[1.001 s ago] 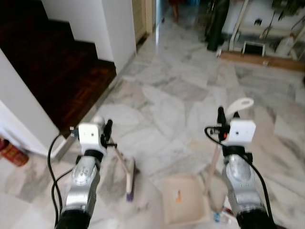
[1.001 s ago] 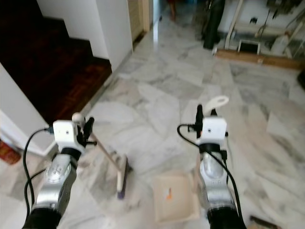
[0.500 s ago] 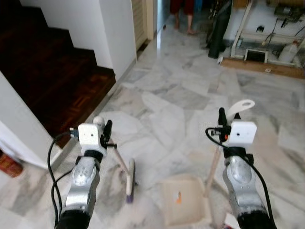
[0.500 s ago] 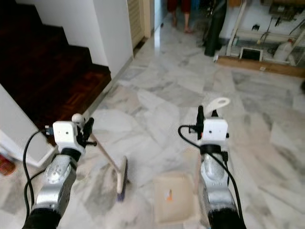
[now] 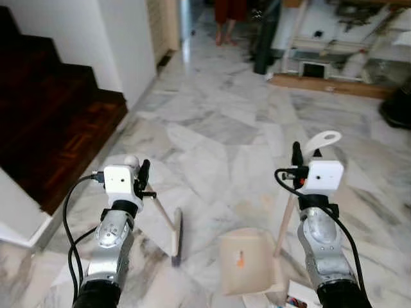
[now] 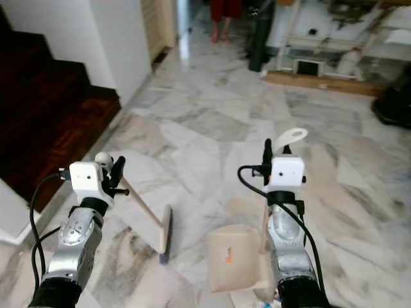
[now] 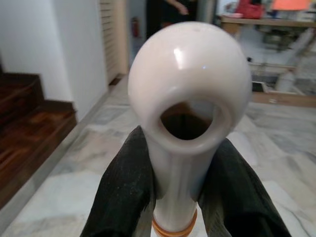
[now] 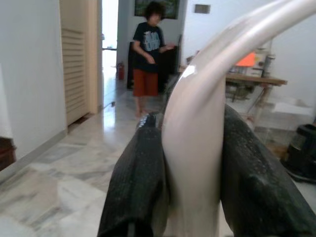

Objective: Sweep floor

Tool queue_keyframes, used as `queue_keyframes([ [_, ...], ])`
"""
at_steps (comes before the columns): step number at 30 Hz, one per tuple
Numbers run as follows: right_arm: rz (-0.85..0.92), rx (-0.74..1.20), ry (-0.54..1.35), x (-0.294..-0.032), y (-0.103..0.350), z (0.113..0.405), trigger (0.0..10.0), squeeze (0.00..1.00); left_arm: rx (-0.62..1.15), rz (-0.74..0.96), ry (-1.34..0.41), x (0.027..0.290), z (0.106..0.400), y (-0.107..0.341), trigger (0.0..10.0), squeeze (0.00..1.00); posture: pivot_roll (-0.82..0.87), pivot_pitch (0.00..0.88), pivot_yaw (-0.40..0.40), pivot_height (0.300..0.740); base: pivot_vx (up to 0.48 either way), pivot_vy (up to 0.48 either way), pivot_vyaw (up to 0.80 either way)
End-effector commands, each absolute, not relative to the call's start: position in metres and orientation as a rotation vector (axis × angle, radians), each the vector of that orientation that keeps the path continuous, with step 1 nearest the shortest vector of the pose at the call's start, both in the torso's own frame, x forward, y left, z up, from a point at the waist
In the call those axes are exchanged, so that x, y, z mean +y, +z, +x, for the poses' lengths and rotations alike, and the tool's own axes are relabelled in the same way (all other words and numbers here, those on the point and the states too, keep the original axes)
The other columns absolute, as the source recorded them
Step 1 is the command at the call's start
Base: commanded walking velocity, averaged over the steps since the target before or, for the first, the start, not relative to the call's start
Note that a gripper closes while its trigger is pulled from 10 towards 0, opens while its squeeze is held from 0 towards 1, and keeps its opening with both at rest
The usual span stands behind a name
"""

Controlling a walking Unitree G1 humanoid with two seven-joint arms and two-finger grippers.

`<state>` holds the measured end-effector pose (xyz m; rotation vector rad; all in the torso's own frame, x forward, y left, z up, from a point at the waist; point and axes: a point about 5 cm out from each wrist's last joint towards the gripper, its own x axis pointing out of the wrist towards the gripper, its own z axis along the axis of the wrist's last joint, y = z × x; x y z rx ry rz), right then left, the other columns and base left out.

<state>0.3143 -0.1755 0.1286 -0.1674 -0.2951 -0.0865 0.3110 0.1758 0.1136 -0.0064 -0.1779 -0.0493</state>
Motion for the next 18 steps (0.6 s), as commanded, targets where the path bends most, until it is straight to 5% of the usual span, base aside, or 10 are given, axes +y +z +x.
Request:
queue_keyframes([
  [1, -0.14, -0.321, -0.104, -0.1777, 0.1353, 0.3153, 10.0, 0.0, -0.233, 0.013, -0.054, 0.1753, 0.3131, 0.1251, 10.0, 0.0, 0.05, 0.086, 0.03, 0.74, 0.0, 0.0, -0.8],
  [18, -0.138, -0.32, -0.105, -0.1767, 0.1359, 0.3162, 10.0, 0.0, -0.224, 0.005, -0.053, 0.1749, 0.3149, 0.1251, 10.0, 0.0, 0.05, 0.101, 0.032, 0.74, 0.0, 0.0, -0.8],
])
